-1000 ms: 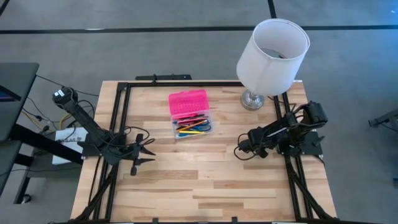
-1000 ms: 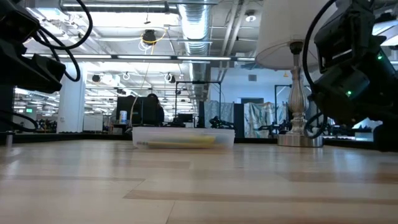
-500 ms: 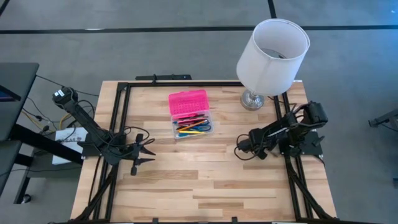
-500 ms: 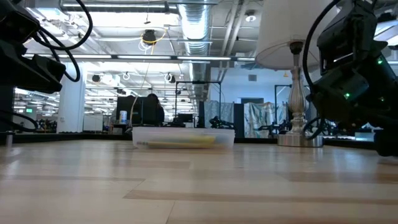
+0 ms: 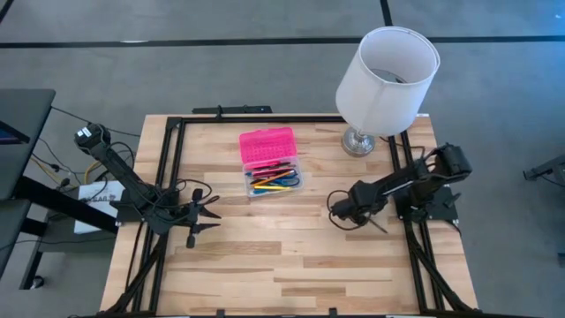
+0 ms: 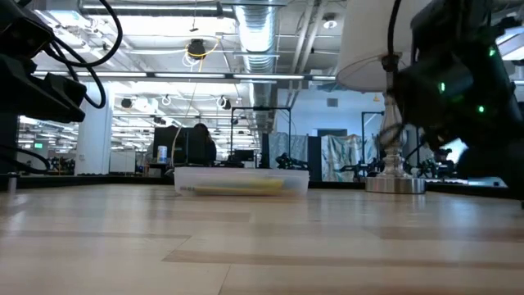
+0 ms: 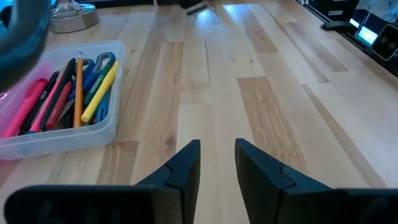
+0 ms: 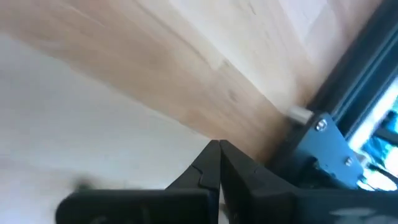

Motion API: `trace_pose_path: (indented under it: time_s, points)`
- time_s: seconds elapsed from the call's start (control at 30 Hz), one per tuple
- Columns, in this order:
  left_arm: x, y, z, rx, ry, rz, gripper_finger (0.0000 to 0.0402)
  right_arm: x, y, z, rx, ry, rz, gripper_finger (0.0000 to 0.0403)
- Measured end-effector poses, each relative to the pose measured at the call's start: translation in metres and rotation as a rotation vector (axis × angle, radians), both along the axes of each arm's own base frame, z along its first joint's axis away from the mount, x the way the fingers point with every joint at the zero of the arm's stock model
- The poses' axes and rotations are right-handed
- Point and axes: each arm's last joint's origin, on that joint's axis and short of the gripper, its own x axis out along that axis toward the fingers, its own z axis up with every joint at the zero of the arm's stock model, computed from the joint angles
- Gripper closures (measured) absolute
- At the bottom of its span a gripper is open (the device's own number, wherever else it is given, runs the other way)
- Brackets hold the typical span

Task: Pick & place school supplies into a supply box
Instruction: Put the green crayon into the pink supply box

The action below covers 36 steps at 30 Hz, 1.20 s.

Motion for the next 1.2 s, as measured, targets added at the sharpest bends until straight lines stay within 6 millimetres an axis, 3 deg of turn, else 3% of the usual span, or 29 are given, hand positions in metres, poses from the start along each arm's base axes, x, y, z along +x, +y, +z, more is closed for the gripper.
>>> trace_pose_path:
  time_s: [0.3,0.47,0.6,0.93,1.2]
  points:
    - [0.0,0.0,-0.001,-0.017,0.01,-0.004,0.0306,-0.003,0.021,0.049,0.038,-0.385,0.028,0.0403]
    - [0.0,0.0,-0.001,-0.024,0.01,-0.001,0.0306,-0.01,0.034,0.064,0.086,-0.523,0.011,0.0402]
    - [0.0,0.0,-0.001,-0.024,0.01,-0.001,0.0306,-0.014,0.045,0.057,0.129,-0.507,0.008,0.0382]
    - [0.0,0.0,-0.001,-0.018,0.007,0.004,0.0306,-0.009,0.073,0.028,0.204,-0.46,0.091,0.0288]
    - [0.0,0.0,-0.001,-0.012,0.005,0.007,0.0306,-0.009,0.082,0.017,0.258,-0.395,0.085,0.0247]
